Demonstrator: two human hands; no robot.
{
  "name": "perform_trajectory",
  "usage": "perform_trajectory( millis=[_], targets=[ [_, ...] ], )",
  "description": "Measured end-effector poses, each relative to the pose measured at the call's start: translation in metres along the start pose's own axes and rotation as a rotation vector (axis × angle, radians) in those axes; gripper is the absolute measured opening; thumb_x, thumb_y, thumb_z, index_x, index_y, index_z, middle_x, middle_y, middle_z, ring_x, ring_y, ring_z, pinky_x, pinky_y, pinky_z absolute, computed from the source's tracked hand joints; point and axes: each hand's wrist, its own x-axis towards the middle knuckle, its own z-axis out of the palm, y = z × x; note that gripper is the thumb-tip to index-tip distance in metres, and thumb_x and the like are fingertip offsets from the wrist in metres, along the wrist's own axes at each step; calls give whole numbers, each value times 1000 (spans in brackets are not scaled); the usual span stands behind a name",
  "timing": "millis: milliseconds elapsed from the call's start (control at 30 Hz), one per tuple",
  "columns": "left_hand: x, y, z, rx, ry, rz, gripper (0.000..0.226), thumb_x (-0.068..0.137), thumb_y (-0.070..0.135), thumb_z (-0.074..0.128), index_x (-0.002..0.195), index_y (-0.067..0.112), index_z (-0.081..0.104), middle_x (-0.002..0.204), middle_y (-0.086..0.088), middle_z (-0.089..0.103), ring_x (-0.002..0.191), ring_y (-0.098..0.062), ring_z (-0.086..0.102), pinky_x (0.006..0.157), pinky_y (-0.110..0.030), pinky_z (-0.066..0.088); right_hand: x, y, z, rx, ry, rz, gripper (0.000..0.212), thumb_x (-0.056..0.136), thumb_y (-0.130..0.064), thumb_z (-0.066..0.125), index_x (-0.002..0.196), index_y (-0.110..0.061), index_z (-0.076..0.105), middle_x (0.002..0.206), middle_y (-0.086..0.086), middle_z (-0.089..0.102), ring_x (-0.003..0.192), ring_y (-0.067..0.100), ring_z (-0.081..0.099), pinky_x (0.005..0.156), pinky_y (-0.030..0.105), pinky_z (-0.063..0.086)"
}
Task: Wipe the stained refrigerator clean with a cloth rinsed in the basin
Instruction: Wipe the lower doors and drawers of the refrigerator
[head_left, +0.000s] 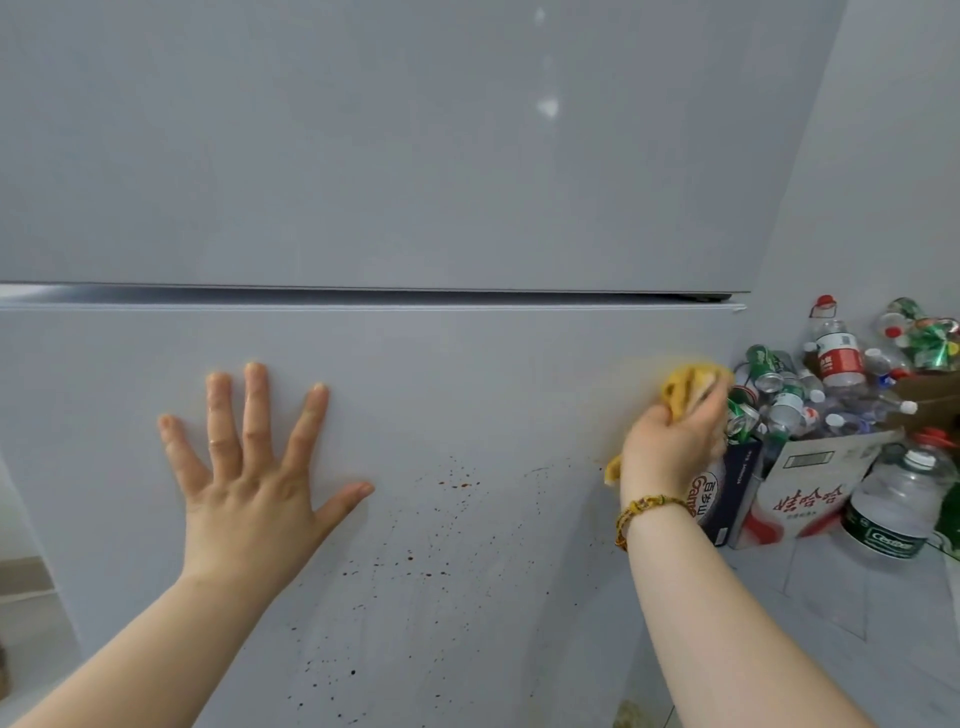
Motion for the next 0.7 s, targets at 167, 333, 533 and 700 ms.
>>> perform_trajectory(
  millis=[167,333,533,700],
  targets=[
    [2,-1,-1,3,1,-1,83,79,75,7,136,18,28,142,-21,13,137,-17,-25,108,-43,-18,-34,14,13,-91,-59,-725,81,72,20,53,140,-16,27,135,26,40,124,36,35,102,50,31],
    [2,-3,1,24,31,-10,83,78,75,8,136,19,28,143,-21,11,138,-19,-25,108,-47,-17,-61,109,-1,-383,-209,-1172,92,57,15,61,134,-17,22,156,-10,-1,119,35,31,105,43,27],
    [0,-1,3,68,28,12,83,79,74,12,136,17,31,142,-22,11,135,-31,-6,106,-52,-17,-47,109,-16,-396,-208,-1177,89,53,17,63,128,-20,33,129,11,35,97,27,39,80,42,52],
    [0,-1,5,52,54,20,82,79,74,9,137,18,28,142,-21,11,138,-28,-14,100,-65,0,-3,40,-10,-241,2,-1027,52,75,1,30,125,-11,38,130,20,39,107,35,42,90,37,38]
  ],
)
